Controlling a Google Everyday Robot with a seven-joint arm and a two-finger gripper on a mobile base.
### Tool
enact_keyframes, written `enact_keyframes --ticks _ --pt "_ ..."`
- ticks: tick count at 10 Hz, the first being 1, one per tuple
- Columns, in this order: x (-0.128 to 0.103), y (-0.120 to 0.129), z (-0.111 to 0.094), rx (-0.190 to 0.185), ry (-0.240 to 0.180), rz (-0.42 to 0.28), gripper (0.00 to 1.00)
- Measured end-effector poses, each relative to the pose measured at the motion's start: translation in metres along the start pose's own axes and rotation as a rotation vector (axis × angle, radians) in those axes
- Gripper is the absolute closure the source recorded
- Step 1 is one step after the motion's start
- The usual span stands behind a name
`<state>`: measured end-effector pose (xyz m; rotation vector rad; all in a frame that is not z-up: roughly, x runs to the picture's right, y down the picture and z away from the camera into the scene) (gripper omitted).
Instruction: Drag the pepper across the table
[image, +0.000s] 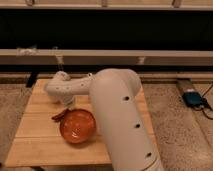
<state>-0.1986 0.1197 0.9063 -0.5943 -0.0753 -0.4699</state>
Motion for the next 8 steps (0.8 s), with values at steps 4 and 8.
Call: enact_keyframes --ticks 4,8 --pt "0.024 0.0 -0.002 -0.009 0.015 0.046 0.53" --pt "0.047 0.001 -0.006 -0.012 0.027 0.085 0.21"
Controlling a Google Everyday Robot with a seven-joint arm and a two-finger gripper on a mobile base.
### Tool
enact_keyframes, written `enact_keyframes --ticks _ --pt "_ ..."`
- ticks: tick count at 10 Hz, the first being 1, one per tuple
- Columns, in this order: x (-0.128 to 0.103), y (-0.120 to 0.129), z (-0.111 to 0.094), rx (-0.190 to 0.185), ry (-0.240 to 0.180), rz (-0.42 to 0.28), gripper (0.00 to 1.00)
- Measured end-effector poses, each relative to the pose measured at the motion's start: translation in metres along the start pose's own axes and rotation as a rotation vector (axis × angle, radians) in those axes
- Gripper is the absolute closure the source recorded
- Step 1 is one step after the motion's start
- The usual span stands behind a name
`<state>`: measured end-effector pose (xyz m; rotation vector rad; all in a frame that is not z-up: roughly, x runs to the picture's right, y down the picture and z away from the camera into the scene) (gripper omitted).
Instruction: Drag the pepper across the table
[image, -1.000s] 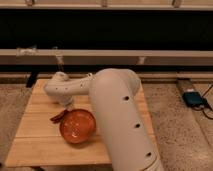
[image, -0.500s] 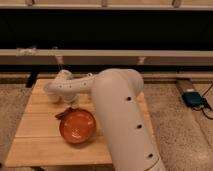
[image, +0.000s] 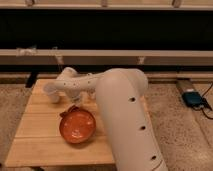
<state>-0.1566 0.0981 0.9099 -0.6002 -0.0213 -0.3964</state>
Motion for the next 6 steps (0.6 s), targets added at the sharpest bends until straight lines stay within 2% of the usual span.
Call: enact_keyframes --ticks 6 --pt "0.035 0.002 -0.01 0.005 0.038 0.038 0.2"
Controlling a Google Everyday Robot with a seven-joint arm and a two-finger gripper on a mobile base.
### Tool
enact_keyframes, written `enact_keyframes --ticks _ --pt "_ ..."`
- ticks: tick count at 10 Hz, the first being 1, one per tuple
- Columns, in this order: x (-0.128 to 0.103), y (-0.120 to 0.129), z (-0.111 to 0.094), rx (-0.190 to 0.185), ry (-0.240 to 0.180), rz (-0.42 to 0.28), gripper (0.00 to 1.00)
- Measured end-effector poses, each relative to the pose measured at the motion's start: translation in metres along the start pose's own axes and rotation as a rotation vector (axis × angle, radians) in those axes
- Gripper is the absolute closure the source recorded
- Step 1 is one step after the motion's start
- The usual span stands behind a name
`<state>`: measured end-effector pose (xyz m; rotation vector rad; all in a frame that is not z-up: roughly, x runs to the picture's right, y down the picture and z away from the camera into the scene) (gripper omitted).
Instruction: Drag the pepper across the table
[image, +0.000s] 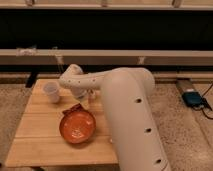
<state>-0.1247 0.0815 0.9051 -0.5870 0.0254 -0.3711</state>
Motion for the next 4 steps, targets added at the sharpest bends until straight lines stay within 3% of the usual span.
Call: enact_keyframes --ticks 1,3,4 --pt "0.008 0.001 -0.007 0.004 -0.007 -0.006 0.2" --pt "0.011 0.0 -0.034 0.034 -0.091 -0.03 0.2" --pt "0.014 0.0 -0.041 0.04 -0.113 -0.034 0.2"
